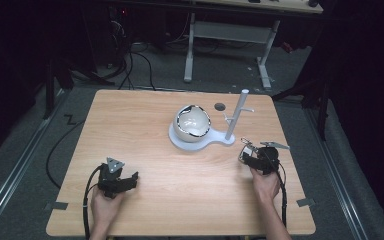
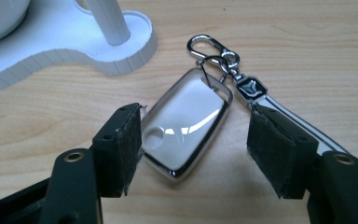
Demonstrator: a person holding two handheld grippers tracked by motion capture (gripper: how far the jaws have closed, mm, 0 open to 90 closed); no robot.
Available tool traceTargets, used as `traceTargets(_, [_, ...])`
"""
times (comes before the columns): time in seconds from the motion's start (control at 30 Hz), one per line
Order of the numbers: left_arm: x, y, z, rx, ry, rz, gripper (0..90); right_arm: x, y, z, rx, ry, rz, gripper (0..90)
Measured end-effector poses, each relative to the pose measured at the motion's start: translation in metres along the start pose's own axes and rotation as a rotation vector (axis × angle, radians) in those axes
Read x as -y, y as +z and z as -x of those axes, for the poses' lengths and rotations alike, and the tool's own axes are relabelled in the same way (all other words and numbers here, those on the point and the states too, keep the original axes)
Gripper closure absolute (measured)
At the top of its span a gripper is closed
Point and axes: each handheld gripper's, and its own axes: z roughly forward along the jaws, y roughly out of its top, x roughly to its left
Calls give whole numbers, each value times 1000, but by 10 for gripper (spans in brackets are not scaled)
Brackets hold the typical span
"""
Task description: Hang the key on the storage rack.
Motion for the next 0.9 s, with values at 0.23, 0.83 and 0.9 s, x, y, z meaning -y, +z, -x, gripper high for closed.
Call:
traceTargets(0.23, [0,0,0,0,0,0,230,-9,11,-6,21,26,-24,305])
traceTargets(0.83, [0,0,0,0,0,0,230,-8,22,-7,107,-97,-86,496])
traceTargets(0.9, [0,0,0,0,0,0,230,-8,21,-5,96,-99,-88,505])
